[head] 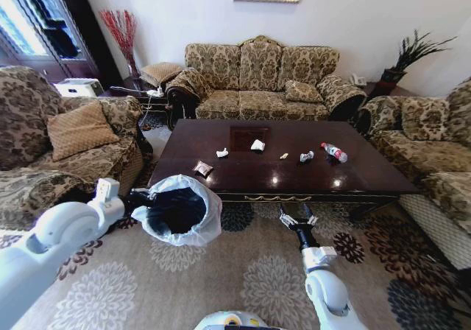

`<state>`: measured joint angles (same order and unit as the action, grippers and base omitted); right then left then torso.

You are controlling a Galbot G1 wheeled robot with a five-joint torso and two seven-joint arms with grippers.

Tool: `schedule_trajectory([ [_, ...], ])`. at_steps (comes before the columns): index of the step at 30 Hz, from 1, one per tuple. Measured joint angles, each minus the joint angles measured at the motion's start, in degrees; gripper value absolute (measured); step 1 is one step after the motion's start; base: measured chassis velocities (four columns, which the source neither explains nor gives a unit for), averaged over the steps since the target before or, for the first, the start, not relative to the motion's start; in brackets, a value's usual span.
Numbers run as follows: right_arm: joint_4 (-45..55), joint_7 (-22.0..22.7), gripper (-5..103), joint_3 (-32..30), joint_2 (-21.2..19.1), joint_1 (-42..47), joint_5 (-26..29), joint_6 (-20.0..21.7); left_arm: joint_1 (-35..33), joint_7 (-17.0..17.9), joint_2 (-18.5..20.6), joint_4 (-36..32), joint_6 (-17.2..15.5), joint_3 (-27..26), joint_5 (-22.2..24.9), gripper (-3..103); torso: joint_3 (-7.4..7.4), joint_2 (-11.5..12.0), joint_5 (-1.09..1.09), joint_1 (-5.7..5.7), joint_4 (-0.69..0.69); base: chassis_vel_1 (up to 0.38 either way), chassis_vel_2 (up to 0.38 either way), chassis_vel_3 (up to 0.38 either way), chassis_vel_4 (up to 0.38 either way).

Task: Move to the front of the table and place the trash on the table into the trash bin.

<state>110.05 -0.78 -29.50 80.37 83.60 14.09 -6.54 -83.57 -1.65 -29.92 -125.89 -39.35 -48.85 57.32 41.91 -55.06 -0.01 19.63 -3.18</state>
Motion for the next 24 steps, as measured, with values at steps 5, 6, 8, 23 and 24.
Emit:
schedule_trajectory([
  [5,0.00,0.01,100,0.16,0.61,0.13,-0.46,0.03,-1.16,-0.07,2.15,-2.15,-0.08,-1.37,0.57,0,0.00,0.00,0.02,0.00,0.00,0.000,0.000,0.000,0.000],
  [6,-0.04,0.00,100,0.19,0.76,0.21,-0.59,0.00,-1.60,-0.08,3.00,-2.76,-0.10,-1.83,0.83,0,0.00,0.00,0.00,0.00,0.00,0.000,0.000,0.000,0.000],
  [8,-0.06,-0.05,100,0.24,0.99,0.37,-0.72,-0.14,-2.03,-0.10,4.43,-3.57,-0.23,-2.52,1.48,0,0.00,0.00,0.00,0.00,0.01,0.000,0.000,0.000,0.000],
  [23,0.10,-0.21,100,-0.10,0.96,0.80,-0.55,-0.64,-5.15,-0.15,7.80,-4.26,-0.36,-5.30,2.38,0,0.00,0.00,0.00,0.00,0.00,0.000,0.000,0.000,0.000],
  [24,0.13,-0.22,100,-0.07,0.98,0.79,-0.55,-0.64,-5.18,-0.16,7.90,-4.31,-0.37,-5.41,2.40,0,0.00,0.00,0.01,0.00,0.00,0.000,0.000,0.000,0.000],
])
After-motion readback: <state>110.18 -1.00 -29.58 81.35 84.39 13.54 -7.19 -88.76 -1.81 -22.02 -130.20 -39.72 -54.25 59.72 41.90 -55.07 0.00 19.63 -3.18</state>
